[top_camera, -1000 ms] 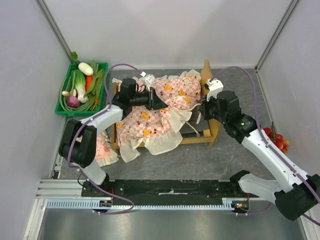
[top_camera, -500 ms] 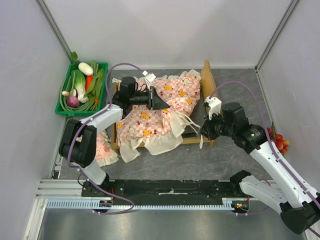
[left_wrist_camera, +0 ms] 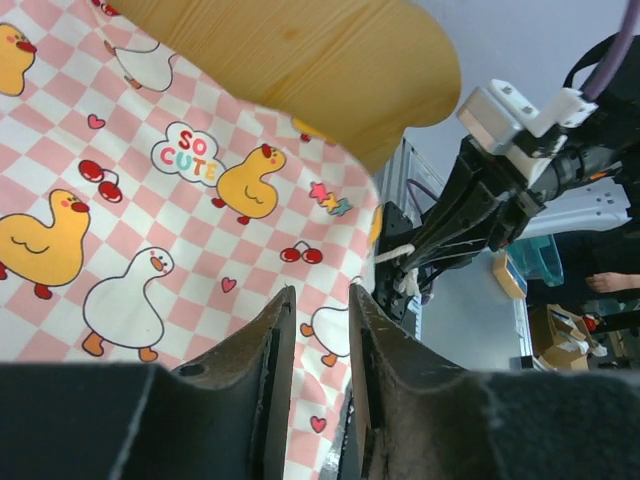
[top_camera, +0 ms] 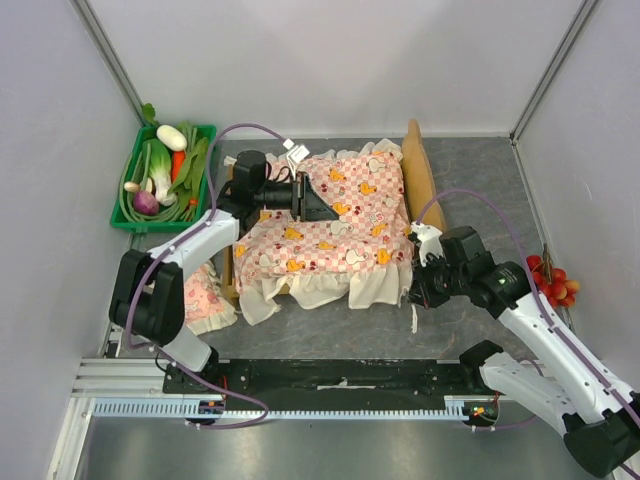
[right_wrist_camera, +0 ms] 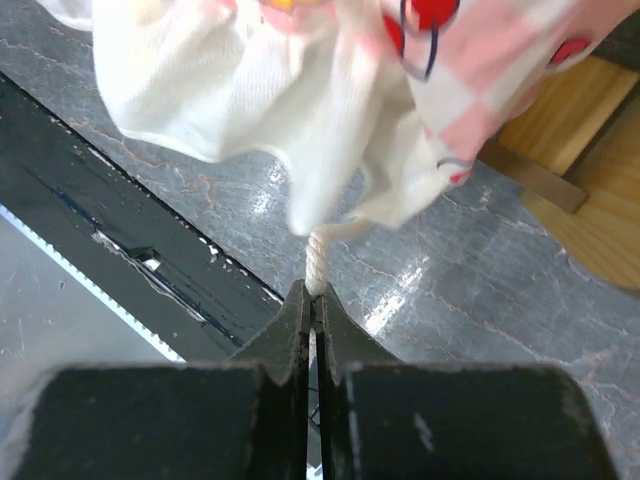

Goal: Set up the pet bed

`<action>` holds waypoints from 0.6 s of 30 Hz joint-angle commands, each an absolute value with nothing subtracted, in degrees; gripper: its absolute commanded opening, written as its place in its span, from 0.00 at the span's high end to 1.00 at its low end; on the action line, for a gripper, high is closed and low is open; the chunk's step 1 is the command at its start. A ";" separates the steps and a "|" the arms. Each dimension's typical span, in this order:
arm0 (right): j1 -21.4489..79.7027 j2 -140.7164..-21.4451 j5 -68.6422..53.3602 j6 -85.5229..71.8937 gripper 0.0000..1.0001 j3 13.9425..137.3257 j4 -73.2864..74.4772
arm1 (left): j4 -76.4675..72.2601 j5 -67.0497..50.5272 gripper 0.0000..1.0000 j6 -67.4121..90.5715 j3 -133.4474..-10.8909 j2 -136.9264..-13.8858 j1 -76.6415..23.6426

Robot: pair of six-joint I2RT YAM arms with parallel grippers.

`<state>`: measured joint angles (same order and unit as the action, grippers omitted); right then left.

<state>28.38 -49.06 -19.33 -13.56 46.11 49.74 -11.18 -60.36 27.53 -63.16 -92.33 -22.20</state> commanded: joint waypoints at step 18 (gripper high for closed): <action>28.48 -42.37 3.25 -27.06 0.93 48.78 52.91 | 4.31 -11.73 0.35 0.10 -67.41 -86.57 -51.65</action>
<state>28.38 -44.45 0.25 -22.52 48.53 53.23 4.23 -30.04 11.25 -63.99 -86.26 -46.76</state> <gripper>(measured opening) 0.068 0.633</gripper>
